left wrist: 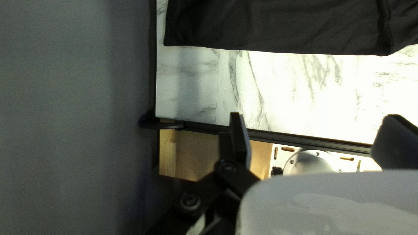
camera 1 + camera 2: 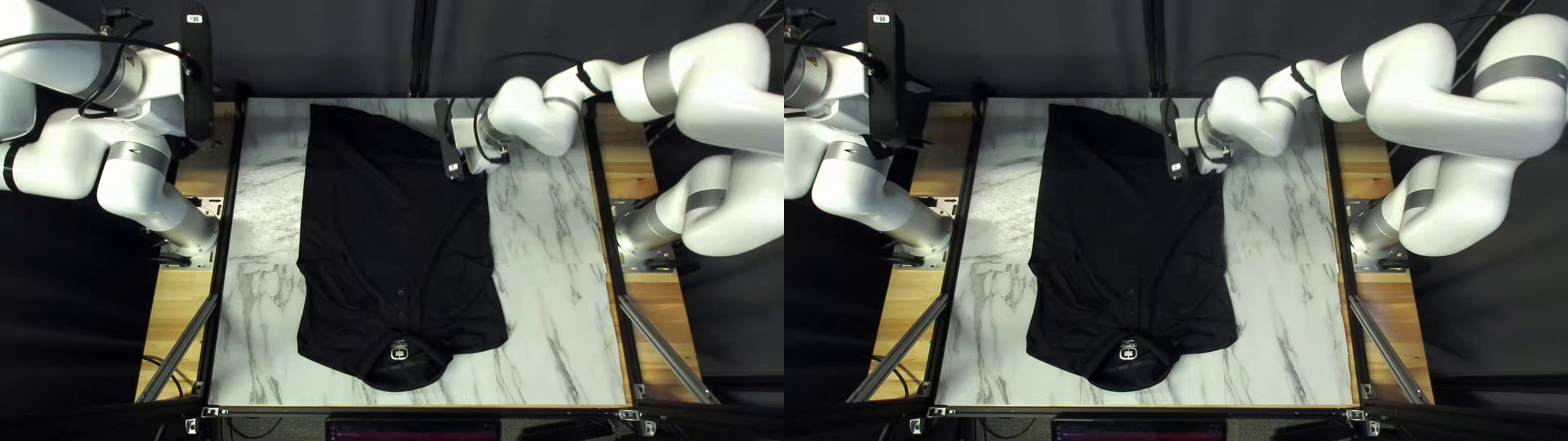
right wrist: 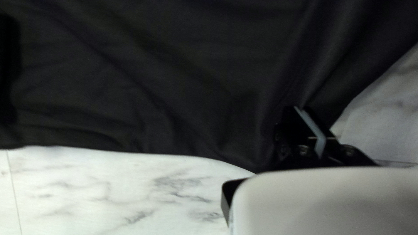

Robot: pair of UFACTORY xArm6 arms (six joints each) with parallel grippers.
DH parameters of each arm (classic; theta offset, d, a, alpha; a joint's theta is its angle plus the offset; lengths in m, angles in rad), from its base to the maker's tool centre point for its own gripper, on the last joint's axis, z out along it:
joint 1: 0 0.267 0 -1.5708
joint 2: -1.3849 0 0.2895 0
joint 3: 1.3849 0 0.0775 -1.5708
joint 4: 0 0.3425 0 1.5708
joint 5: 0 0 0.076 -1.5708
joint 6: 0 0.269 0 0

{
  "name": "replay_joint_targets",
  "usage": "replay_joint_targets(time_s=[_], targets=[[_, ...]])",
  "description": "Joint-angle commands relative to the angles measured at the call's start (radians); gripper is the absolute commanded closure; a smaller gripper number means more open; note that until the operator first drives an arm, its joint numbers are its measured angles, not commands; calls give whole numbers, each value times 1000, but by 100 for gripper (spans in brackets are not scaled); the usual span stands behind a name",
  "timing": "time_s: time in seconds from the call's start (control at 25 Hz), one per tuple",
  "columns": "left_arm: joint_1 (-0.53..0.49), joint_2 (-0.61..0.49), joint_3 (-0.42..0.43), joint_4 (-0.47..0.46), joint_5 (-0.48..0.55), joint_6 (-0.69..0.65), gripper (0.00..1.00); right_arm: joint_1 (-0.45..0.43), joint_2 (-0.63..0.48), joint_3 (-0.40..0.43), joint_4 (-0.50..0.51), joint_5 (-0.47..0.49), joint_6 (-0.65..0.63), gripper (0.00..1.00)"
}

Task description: Fold t-shirt

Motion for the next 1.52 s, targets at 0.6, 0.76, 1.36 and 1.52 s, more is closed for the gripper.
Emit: replay_joint_targets(time_s=[0.6, 0.76, 1.36, 1.52], targets=[[0, 0, 0, 0, 0, 0, 0, 194, -105, 35, -351, -6, 364, 100], [0, 0, 0, 0, 0, 0, 0, 236, -107, 45, -395, -22, 403, 100], [0, 0, 0, 0, 0, 0, 0, 283, -95, 22, -378, 0, 379, 100], [0, 0, 0, 0, 0, 0, 0, 364, -110, 7, -560, 26, 557, 100]])
